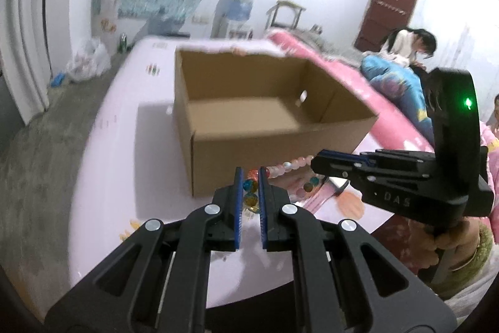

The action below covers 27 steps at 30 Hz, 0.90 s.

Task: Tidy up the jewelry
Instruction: 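Close the left gripper on the multicolour bead bracelet and lift it, then carry the bracelet into the cardboard box and open the left gripper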

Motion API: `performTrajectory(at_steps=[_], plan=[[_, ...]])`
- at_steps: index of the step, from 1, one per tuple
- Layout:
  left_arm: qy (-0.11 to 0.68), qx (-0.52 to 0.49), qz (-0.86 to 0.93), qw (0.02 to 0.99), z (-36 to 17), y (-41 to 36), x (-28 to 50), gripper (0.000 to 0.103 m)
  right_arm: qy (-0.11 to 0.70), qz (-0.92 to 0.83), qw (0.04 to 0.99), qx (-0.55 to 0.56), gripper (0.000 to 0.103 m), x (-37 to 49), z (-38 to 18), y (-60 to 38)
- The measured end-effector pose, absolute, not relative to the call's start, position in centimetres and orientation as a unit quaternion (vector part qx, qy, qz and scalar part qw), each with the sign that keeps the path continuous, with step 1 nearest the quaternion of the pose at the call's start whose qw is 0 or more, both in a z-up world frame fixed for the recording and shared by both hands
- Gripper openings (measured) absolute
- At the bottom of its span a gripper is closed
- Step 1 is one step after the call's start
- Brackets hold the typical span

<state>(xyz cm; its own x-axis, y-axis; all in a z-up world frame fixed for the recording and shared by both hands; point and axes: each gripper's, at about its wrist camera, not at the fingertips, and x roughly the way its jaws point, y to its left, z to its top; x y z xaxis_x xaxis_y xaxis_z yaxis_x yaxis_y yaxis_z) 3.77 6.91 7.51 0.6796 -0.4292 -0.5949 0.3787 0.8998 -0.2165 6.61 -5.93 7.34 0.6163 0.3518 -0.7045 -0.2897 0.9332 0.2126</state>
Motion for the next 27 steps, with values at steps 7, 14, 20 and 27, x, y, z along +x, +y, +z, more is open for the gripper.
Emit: performTrajectory(at_steps=[7,14,20,27], plan=[[0.273,-0.025,-0.259,0.926,14.9,5.5,5.7,0.008,0.312,0.18,0.933,-0.009,0.01,7.9,15.5,-6.6],[0.38,0.007,-0.21,0.901,13.6,2.7,18.0,0.008,0.423,0.194,0.885,0.022,0.01,21.5,14.0,-8.0],[0.477,0.074,-0.156,0.862,8.7,0.4,25.8,0.009,0.535,0.201,0.819,0.04,0.01,30.3,7.6,-6.6],[0.468,0.099,-0.115,0.871,8.4,0.6,26.8,0.031,0.553,0.194,0.809,0.048,0.011,32.9,5.8,-6.9]])
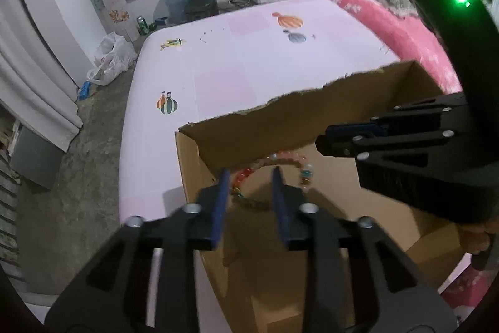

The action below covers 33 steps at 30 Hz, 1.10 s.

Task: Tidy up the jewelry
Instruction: 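Carry the bracelet into the cardboard box and open the left gripper, then withdraw the left gripper from the box back over the table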

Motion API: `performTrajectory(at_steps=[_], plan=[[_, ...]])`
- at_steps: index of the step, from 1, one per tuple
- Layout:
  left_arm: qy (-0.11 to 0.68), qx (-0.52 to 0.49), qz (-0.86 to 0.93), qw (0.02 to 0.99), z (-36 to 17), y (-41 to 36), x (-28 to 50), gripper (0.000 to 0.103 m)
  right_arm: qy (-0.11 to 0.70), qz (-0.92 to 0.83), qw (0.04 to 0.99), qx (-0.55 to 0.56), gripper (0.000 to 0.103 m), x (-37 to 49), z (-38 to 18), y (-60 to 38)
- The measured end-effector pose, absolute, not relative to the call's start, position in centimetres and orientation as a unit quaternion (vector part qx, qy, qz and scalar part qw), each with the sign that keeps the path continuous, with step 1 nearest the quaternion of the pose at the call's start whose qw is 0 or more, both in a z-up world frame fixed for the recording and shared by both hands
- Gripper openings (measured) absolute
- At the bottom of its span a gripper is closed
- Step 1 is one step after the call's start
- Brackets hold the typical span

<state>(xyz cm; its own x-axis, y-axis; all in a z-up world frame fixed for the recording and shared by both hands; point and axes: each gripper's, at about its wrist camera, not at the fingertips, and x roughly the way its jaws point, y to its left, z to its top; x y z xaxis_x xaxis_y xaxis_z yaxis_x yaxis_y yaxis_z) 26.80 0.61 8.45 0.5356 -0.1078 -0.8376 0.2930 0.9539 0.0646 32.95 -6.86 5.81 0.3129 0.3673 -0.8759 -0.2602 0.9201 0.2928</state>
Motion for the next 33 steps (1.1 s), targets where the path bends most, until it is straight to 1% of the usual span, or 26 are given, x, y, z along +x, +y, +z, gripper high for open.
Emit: performTrajectory(at_steps=[2,4,5,6,7,9,11,13,14,16,18,21,24,26,29,31,33], plan=[[0.462,0.089,-0.118,0.874,9.3,1.0,26.1,0.033,0.543,0.199,0.813,0.066,0.011,32.4,6.4,-7.7],[0.451,0.078,-0.125,0.88,10.4,1.5,25.2,0.045,0.524,0.199,0.825,0.071,0.011,31.3,7.8,-8.5],[0.442,0.072,-0.127,0.885,10.9,1.8,24.8,0.048,0.511,0.2,0.833,0.075,0.012,30.4,8.6,-9.0],[0.432,0.067,-0.131,0.89,11.5,2.1,23.9,0.057,0.5,0.203,0.838,0.079,0.018,29.8,9.3,-9.6],[0.419,0.063,-0.134,0.896,12.4,2.8,22.7,0.065,0.488,0.207,0.844,0.084,0.027,28.9,9.9,-10.1],[0.403,0.062,-0.13,0.904,13.3,3.9,21.1,0.072,0.461,0.209,0.857,0.093,0.036,26.7,11.3,-11.3],[0.391,0.06,-0.12,0.911,13.9,5.1,19.0,0.077,0.427,0.209,0.874,0.097,0.043,23.5,12.9,-12.6],[0.376,0.052,-0.107,0.919,14.4,6.7,16.6,0.084,0.385,0.211,0.894,0.093,0.062,19.2,14.3,-13.8],[0.369,0.047,-0.105,0.922,14.5,7.3,14.9,0.085,0.368,0.209,0.902,0.088,0.068,17.3,14.7,-14.2],[0.369,0.036,-0.101,0.923,13.8,8.4,12.4,0.088,0.334,0.194,0.92,0.067,0.087,12.9,14.9,-14.8],[0.386,0.026,-0.099,0.917,12.3,9.0,10.5,0.089,0.327,0.18,0.927,0.048,0.095,10.1,14.3,-15.0],[0.435,0.008,-0.083,0.897,7.8,9.5,8.4,0.089,0.353,0.143,0.924,0.021,0.096,6.6,11.5,-15.0],[0.49,-0.015,-0.05,0.87,2.1,10.0,7.1,0.089,0.421,0.101,0.901,0.016,0.096,4.9,6.6,-15.4],[0.503,-0.025,-0.039,0.863,-0.4,10.2,6.6,0.089,0.457,0.083,0.885,0.02,0.096,4.5,4.1,-15.8],[0.521,-0.025,-0.025,0.853,-2.8,10.4,6.5,0.089,0.484,0.047,0.874,0.018,0.096,4.1,1.4,-16.7],[0.511,0.012,-0.015,0.859,-3.3,9.7,6.4,0.089,0.492,0.024,0.87,0.01,0.096,4.2,0.4,-17.4],[0.507,0.023,-0.003,0.862,-3.4,9.7,6.4,0.094,0.497,0.004,0.867,0.002,0.096,4.4,-0.2,-17.7]])
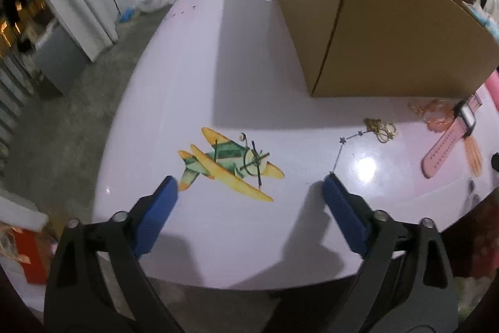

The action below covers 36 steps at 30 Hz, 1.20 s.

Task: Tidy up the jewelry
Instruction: 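Withdraw the left gripper from the box back over the table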

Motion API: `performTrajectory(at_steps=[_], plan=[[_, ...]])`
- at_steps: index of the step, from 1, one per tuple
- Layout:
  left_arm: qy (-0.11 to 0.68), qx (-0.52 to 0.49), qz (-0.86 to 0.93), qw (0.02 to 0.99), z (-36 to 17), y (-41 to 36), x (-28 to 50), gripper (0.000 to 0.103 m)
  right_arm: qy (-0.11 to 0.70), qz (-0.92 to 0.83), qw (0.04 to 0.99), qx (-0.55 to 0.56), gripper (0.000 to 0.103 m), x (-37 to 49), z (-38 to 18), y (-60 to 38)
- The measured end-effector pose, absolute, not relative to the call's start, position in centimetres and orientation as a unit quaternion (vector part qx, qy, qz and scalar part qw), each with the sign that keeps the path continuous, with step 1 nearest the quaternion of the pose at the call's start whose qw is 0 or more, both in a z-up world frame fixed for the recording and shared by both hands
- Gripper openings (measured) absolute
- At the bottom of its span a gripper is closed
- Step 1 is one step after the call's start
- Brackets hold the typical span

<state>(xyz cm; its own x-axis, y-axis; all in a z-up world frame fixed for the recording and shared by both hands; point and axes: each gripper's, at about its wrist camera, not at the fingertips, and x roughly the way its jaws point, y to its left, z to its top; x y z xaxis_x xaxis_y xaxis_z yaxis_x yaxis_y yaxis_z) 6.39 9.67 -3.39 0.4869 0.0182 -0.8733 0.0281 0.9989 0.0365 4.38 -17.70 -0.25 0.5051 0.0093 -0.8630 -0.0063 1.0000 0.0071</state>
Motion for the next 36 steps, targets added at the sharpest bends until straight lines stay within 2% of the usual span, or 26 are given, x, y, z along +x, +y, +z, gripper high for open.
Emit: performTrajectory(at_steps=[6,26,30,33,36], plan=[[0.5,0.005,0.003,0.866,-3.7,10.4,6.5,0.096,0.508,-0.024,0.861,-0.02,0.096,4.9,-2.6,-18.1],[0.493,0.031,-0.019,0.869,-3.7,9.7,6.8,0.096,0.506,0.008,0.862,-0.022,0.097,4.8,-2.7,-19.1],[0.441,0.024,-0.055,0.896,-1.9,9.0,5.5,0.093,0.484,0.02,0.875,-0.008,0.097,3.8,-1.4,-18.8],[0.4,0.014,-0.117,0.909,0.0,7.6,4.6,0.087,0.47,0.033,0.881,0.035,0.096,3.5,-0.2,-19.4],[0.38,0.03,-0.169,0.909,1.0,5.2,4.2,0.08,0.454,0.039,0.887,0.073,0.089,3.7,0.7,-20.2]])
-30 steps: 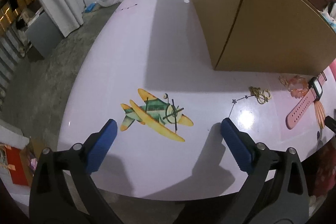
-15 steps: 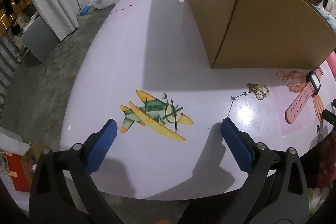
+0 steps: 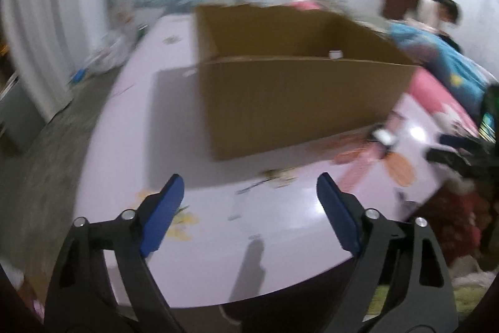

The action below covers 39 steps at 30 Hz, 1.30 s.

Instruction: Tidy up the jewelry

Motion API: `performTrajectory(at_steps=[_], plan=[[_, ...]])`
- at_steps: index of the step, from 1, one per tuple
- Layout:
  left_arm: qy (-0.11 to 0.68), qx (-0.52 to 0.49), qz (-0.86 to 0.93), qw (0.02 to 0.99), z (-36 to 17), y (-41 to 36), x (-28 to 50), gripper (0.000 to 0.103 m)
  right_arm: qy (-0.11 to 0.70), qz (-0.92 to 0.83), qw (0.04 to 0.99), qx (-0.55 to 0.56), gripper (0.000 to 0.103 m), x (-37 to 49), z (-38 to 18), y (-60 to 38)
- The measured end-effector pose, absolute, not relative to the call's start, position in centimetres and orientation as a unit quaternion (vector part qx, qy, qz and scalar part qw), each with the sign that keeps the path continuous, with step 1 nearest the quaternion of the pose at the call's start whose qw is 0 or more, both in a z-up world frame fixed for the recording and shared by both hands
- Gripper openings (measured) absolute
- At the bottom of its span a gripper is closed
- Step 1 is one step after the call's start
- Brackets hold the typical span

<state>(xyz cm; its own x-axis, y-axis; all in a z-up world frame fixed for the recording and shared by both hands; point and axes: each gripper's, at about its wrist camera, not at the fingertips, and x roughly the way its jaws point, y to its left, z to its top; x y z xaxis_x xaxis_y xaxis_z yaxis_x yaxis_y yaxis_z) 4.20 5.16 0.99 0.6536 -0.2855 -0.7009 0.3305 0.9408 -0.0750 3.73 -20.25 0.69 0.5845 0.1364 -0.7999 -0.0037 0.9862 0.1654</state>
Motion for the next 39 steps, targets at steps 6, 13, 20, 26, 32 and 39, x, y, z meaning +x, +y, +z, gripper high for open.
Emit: performTrajectory(at_steps=[6,13,20,26,32,39], plan=[[0.402,0.085,-0.256,0.875,-0.5,-1.0,4.2,0.068,0.444,0.031,0.88,0.169,0.076,4.8,1.3,-22.9],[0.416,0.111,-0.279,0.858,-2.3,-3.9,4.7,0.058,0.456,-0.008,0.873,0.174,0.059,7.4,0.5,-24.2],[0.417,0.124,-0.277,0.857,-2.9,-4.1,4.9,0.04,0.474,0.005,0.871,0.129,0.048,10.6,-0.5,-23.3],[0.422,0.126,-0.273,0.855,-3.4,-4.0,4.9,0.038,0.485,-0.007,0.87,0.084,0.023,11.7,-1.3,-22.5],[0.422,0.118,-0.272,0.857,-3.7,-4.0,4.7,0.038,0.487,-0.007,0.87,0.081,0.012,10.4,-1.2,-22.4],[0.425,0.116,-0.276,0.855,-3.9,-3.4,4.1,0.038,0.5,-0.013,0.86,0.096,0.012,7.8,-1.1,-22.8]])
